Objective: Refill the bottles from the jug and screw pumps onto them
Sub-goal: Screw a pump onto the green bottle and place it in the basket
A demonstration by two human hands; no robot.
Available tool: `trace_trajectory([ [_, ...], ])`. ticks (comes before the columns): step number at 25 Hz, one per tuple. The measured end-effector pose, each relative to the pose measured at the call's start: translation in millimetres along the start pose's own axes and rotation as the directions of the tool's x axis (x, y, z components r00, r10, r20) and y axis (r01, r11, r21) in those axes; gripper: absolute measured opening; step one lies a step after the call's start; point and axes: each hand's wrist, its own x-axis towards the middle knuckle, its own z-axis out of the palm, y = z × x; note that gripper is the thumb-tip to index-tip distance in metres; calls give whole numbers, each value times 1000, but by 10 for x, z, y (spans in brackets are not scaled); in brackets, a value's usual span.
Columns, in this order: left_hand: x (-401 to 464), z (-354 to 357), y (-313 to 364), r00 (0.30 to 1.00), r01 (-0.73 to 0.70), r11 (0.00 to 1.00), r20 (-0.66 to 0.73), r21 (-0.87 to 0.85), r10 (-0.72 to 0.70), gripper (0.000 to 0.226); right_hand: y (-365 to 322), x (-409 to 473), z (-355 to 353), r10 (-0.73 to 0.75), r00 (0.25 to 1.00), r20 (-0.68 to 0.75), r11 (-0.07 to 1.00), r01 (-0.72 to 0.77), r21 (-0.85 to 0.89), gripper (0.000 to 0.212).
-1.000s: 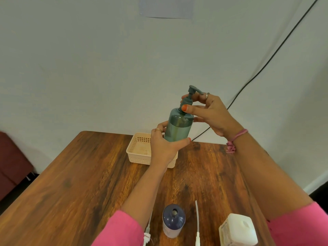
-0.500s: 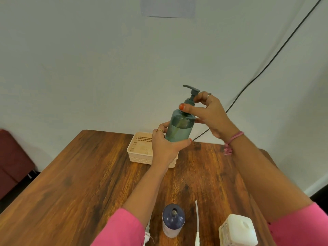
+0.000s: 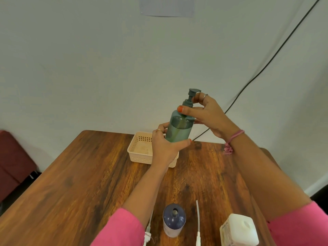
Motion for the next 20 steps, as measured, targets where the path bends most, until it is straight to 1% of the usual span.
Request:
trace_trajectory([
  [1, 1, -5, 5, 1000, 1, 1000, 0, -6, -1, 75, 3, -8, -52, 13, 997, 79, 999, -16, 39, 48],
  [2, 6, -8, 9, 1000, 2, 1000, 2, -10, -2, 74, 1, -21, -101, 14, 988, 153, 995, -29, 92, 44],
  [3, 8, -10, 12, 1000, 2, 1000, 4, -12, -2, 74, -4, -36, -131, 6, 982, 188, 991, -31, 130, 39],
  [4, 9, -6, 14, 1000, -1, 1000, 5, -12, 1, 74, 1, -37, -136, -5, 986, 169, 990, -19, 138, 34],
  [5, 6, 3, 15, 1000, -5, 1000, 3, -13, 5, 74, 5, -29, -113, -10, 994, 107, 991, -4, 130, 32],
  [7, -2, 24, 6, 1000, -9, 1000, -4, -8, 9, 77, 20, -6, -10, -11, 999, -35, 997, 13, 73, 37],
  [8, -7, 38, -3, 1000, -10, 1000, -4, -4, 10, 78, 40, 3, 34, -4, 998, -65, 999, 6, 32, 41],
  [9, -15, 48, -10, 1000, -12, 1000, -2, 1, 12, 78, 58, 6, 40, 11, 999, -52, 1000, -11, -2, 45],
  [10, -19, 52, -11, 1000, -12, 1000, -2, 5, 12, 78, 69, -1, 5, 27, 1000, 9, 1000, -27, -6, 45],
  [12, -18, 47, -10, 1000, -3, 1000, -3, 3, 3, 76, 70, -32, -111, 26, 985, 171, 995, -41, 87, 40],
  [13, -12, 46, -11, 1000, -2, 1000, -2, 1, 2, 76, 64, -48, -155, 7, 980, 198, 991, -34, 132, 37],
  [14, -9, 50, -12, 1000, -4, 1000, 0, 2, 4, 76, 64, -59, -166, -2, 985, 171, 989, -24, 147, 33],
  [16, -9, 66, -20, 1000, -10, 1000, -4, 6, 10, 77, 75, -56, -67, 8, 1000, -12, 995, -7, 101, 28],
  [17, -11, 74, -27, 1000, -9, 1000, -10, 8, 9, 78, 87, -57, 22, 5, 993, -115, 999, 1, 46, 31],
  [18, -13, 80, -36, 1000, -5, 1000, -13, 8, 5, 78, 116, -49, 94, 1, 982, -188, 1000, -2, -5, 37],
  [19, -21, 83, -45, 1000, 0, 1000, -13, 2, 0, 78, 141, -40, 116, 5, 980, -200, 1000, -11, -27, 43],
  [20, -26, 84, -51, 1000, 4, 1000, -11, -4, -4, 78, 144, -41, 91, 28, 990, -140, 1000, -30, -8, 48],
])
